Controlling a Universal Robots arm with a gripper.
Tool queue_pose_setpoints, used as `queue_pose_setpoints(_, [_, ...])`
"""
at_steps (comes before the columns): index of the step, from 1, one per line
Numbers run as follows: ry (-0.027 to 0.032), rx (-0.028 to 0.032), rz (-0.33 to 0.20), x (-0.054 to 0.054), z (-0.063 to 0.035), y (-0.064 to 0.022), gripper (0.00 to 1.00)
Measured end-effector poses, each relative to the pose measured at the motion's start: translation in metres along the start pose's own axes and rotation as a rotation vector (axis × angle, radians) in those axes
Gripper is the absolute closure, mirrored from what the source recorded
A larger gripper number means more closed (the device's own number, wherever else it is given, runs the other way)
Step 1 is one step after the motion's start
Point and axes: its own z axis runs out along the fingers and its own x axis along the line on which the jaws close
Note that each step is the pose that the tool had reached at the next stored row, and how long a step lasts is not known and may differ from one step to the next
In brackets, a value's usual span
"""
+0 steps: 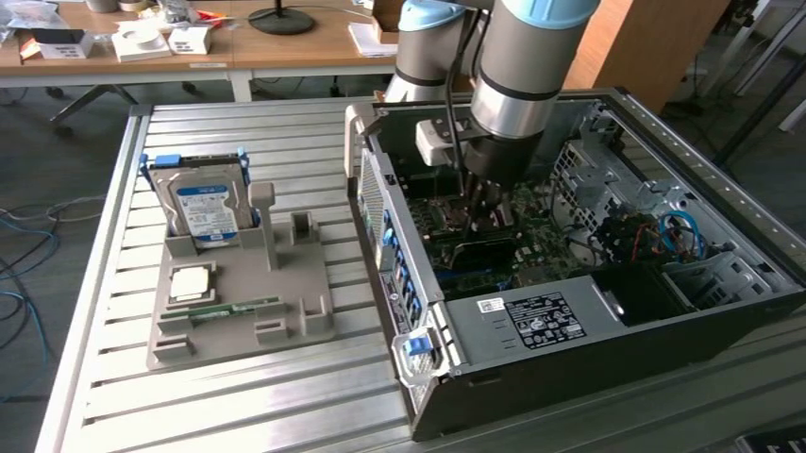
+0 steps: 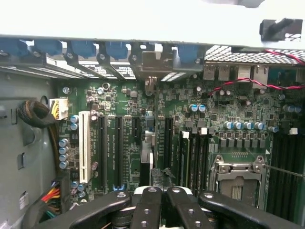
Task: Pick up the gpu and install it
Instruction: 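Press down on the gpu until it lock into place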
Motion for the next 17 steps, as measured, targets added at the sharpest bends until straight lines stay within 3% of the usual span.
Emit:
queue_pose_setpoints(5, [-0.0026,0.0042,0.000,0.0013,-0.0001,0.0025,0.89])
queue_pose_setpoints(17, [-0.0028,0.0052,0.000,0.0014,0.0050,0.0065,0.89])
